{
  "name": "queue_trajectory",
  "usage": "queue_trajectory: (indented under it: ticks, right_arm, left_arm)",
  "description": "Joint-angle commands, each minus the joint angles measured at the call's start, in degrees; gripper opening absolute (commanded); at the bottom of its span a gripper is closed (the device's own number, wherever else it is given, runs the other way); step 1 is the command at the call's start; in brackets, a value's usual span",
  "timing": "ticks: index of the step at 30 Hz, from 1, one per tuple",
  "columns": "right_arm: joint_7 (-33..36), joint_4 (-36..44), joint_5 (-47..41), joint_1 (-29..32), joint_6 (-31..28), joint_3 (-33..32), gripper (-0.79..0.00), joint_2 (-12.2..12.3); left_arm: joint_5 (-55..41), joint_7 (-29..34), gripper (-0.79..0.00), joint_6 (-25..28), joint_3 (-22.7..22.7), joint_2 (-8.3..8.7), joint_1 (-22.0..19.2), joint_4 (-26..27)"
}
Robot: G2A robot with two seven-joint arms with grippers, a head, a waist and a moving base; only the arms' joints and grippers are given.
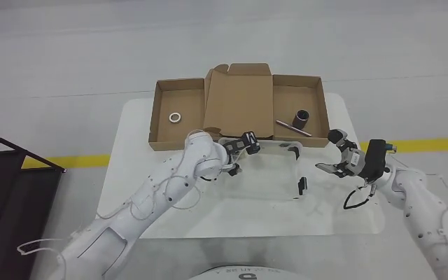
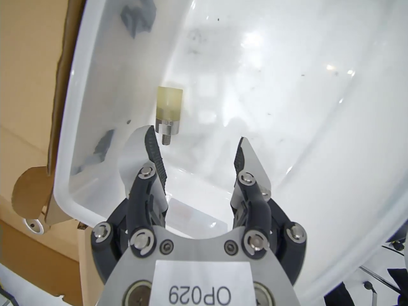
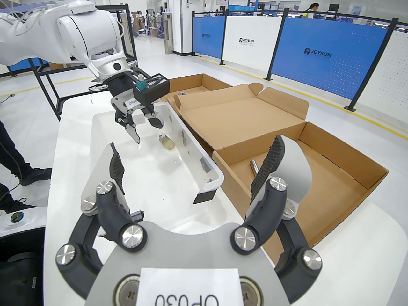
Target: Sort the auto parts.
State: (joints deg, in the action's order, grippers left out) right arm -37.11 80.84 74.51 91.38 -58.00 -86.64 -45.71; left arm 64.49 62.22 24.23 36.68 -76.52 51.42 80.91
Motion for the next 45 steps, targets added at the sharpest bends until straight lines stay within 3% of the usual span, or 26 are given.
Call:
queue_trajectory:
  ticks: [1,10,16,30,36,45]
  right_arm:
    - [0.0,0.0,0.0,0.0,0.0,0.0,0.0,0.0]
    - [0.0,0.0,0.0,0.0,0.0,0.0,0.0,0.0]
    - [0.0,0.0,0.0,0.0,0.0,0.0,0.0,0.0]
    - [0.0,0.0,0.0,0.0,0.0,0.0,0.0,0.0]
    - [0.0,0.0,0.0,0.0,0.0,0.0,0.0,0.0]
    - [0.0,0.0,0.0,0.0,0.0,0.0,0.0,0.0]
  left_arm:
    - [1.22,-0.11,-0.311,-1.46,-0.69,-0.28,-0.15,-0.17]
    - [3.43,-1.47,-0.336,-4.01,-2.91,-1.62,-1.03,-2.58]
    - [3.12,-2.39,-0.394,-4.02,-4.87,-3.1,-2.57,-6.09]
    - [2.91,-3.13,-0.406,-3.06,-6.02,-4.84,-4.12,-8.86]
    - [-0.51,-3.18,-0.425,2.92,-5.26,-4.64,-3.71,-7.64]
    - [3.31,-1.23,-0.422,1.61,-3.75,-3.35,-1.11,-2.83]
